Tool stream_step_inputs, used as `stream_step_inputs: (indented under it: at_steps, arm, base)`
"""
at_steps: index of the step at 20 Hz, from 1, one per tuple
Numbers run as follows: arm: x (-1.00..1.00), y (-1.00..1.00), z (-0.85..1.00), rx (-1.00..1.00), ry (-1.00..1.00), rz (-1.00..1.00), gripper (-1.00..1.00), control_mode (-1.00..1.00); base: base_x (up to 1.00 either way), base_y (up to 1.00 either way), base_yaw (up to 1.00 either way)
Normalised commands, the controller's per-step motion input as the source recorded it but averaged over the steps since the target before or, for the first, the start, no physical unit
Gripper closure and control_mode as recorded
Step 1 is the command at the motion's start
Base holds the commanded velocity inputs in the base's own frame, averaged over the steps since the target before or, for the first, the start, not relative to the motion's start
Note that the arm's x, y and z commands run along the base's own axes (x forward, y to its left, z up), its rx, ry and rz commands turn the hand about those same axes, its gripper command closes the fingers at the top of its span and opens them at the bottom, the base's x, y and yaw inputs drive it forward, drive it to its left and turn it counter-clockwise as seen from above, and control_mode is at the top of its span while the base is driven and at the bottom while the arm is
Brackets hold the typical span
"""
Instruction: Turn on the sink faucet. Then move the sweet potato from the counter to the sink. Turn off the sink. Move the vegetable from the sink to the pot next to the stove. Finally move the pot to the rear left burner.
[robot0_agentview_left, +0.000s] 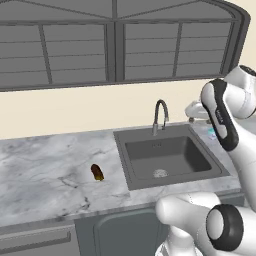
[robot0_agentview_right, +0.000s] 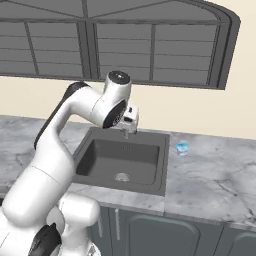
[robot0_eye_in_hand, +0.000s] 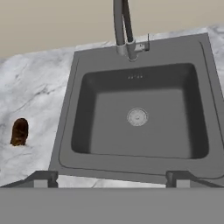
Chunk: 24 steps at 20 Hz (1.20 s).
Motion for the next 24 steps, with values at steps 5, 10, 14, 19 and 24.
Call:
stream_step_inputs:
  at_steps: [5, 10, 14, 19, 24]
  arm:
    - [-0.03, -0.65, -0.57, 0.19, -0.06, 0.09, -1.00, -1.00]
    - [0.33, -0.29, -0.50, 0.05, -0.07, 0.11, -1.00, -1.00]
    - [0.33, -0.18, -0.43, 0.00, -0.01, 0.15, -1.00, -1.00]
    - [0.33, -0.09, -0.34, 0.00, -0.04, 0.20, -1.00, -1.00]
    - [0.23, -0.03, -0.21, 0.00, -0.06, 0.04, -1.00, -1.00]
  base:
    - [0.00, 0.00, 0.00]
    - [0.00, 0.00, 0.00]
    - [0.00, 0.00, 0.00]
    - [0.00, 0.00, 0.00]
    - [0.00, 0.00, 0.00]
